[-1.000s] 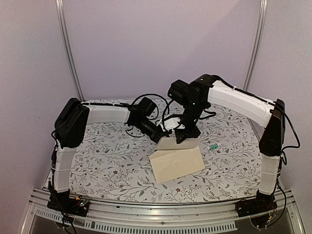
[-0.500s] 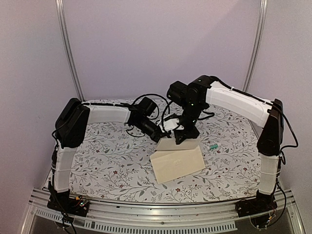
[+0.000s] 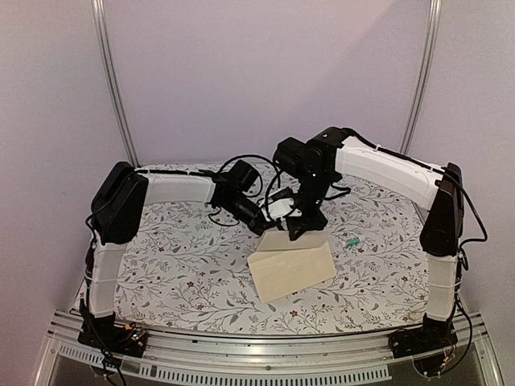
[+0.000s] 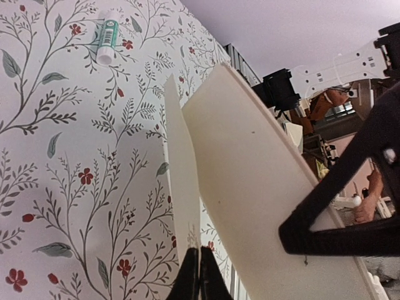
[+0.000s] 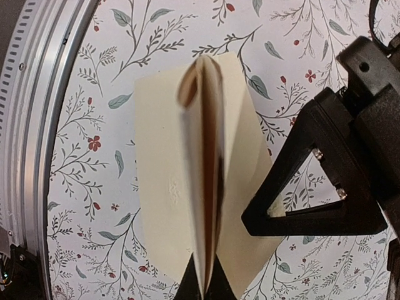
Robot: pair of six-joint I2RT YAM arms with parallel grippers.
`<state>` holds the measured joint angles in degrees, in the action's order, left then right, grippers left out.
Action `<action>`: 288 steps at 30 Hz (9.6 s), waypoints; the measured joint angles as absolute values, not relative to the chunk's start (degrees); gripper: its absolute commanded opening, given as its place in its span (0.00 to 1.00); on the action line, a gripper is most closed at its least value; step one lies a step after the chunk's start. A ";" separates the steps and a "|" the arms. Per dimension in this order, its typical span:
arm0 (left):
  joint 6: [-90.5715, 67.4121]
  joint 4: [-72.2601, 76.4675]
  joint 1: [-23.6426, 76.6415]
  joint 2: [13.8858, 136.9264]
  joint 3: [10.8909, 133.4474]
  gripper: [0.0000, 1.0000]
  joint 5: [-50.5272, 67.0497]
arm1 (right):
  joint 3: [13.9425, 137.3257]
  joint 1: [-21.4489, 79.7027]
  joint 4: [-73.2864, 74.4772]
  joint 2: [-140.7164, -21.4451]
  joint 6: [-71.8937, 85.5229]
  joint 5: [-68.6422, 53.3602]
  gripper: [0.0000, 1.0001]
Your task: Place the letter into the envelope and seal it
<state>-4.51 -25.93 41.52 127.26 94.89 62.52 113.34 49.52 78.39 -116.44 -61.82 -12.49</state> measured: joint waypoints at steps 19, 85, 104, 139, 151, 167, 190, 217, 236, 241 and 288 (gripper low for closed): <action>-3.14 -26.26 41.52 127.26 95.98 0.00 62.37 | 115.22 49.65 78.24 -119.17 -63.05 -11.14 0.00; 0.99 -28.67 41.63 127.35 98.80 0.00 62.26 | 117.01 51.72 78.56 -121.08 -64.64 -2.02 0.00; 1.13 -28.67 41.63 127.42 99.04 0.00 62.22 | 116.11 51.51 78.56 -123.81 -64.45 0.78 0.00; 0.58 -28.42 41.76 127.46 98.94 0.00 62.65 | 115.87 51.37 79.44 -121.08 -60.82 0.34 0.07; 0.54 -28.40 41.76 127.74 98.94 0.00 63.09 | 115.85 51.37 79.31 -121.08 -60.07 -0.62 0.01; -0.97 -28.08 41.98 129.19 98.94 0.00 63.42 | 113.16 51.35 78.37 -121.08 -60.93 1.17 0.00; -4.58 -27.29 42.00 129.49 98.94 0.00 63.66 | 115.09 53.87 78.67 -122.96 -63.29 2.96 0.12; -5.65 -26.11 42.00 129.49 98.06 0.00 63.88 | 112.42 52.18 78.41 -122.96 -56.93 -3.84 0.20; -7.22 -24.29 41.89 129.49 97.76 0.00 64.36 | 106.74 51.31 70.22 -120.70 -51.22 -6.11 0.00; -7.27 -24.10 41.78 129.49 97.65 0.00 64.95 | 107.46 51.24 71.22 -120.70 -51.05 -7.35 0.00; -11.73 -20.25 41.52 130.21 97.62 0.00 66.89 | 112.46 55.07 77.08 -124.27 -66.02 4.47 0.00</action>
